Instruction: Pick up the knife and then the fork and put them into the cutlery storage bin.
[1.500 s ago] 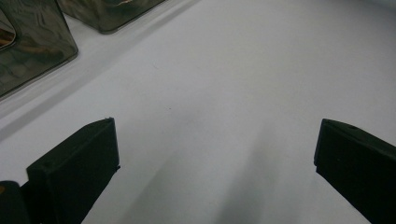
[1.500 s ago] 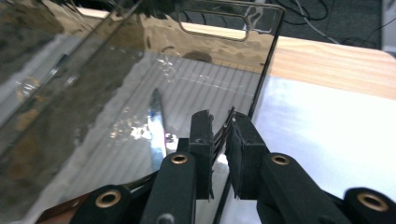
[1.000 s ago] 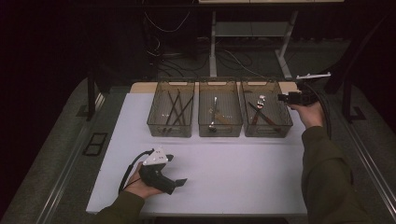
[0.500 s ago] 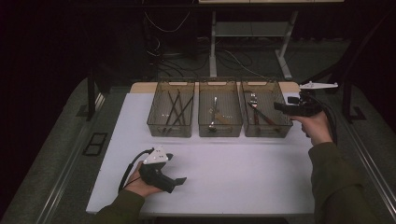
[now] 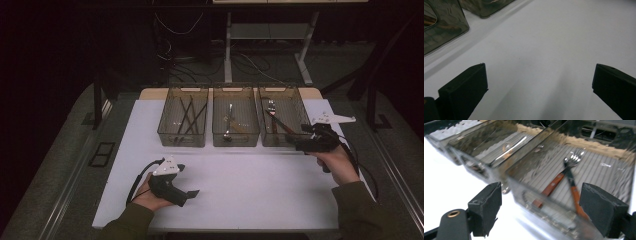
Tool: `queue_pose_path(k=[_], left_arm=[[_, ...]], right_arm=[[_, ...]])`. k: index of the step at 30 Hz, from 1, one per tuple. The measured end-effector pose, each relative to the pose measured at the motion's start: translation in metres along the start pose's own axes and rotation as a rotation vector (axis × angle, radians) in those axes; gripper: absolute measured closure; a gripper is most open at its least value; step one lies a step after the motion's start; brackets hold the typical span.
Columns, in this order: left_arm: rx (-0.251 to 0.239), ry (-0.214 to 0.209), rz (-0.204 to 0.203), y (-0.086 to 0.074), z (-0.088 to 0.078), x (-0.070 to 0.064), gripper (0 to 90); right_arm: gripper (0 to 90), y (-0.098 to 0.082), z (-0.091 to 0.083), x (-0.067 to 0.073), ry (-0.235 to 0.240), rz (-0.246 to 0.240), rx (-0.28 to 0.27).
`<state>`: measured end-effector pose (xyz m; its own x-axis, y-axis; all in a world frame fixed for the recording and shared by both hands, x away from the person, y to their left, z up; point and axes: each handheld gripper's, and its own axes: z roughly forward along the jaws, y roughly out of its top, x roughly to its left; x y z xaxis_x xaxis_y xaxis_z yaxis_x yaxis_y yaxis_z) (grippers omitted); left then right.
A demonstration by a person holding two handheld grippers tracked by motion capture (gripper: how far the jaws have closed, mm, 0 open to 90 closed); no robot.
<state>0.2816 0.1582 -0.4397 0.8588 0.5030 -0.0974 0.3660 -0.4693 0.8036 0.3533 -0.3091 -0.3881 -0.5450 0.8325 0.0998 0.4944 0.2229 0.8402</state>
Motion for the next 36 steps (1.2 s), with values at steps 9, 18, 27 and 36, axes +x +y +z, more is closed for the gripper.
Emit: queue_pose_path(k=[9, 18, 27, 36], left_arm=[[-0.005, 0.007, 0.0, 0.0, -0.002, 0.001, 0.0], [-0.014, 0.014, 0.003, 0.0, -0.004, 0.002, 0.0], [-0.015, 0.013, 0.002, 0.0, -0.005, 0.002, 0.0], [-0.013, 0.012, 0.003, -0.001, -0.005, 0.001, 0.0]], right_arm=[[14.6, -0.028, -0.012, 0.025, 0.057, 0.001, -0.022], [14.6, -0.068, -0.02, 0.039, 0.097, 0.0, -0.01], [14.6, -0.088, -0.027, 0.052, 0.123, -0.035, 0.021], [14.6, -0.093, -0.02, 0.059, 0.128, -0.096, 0.067]])
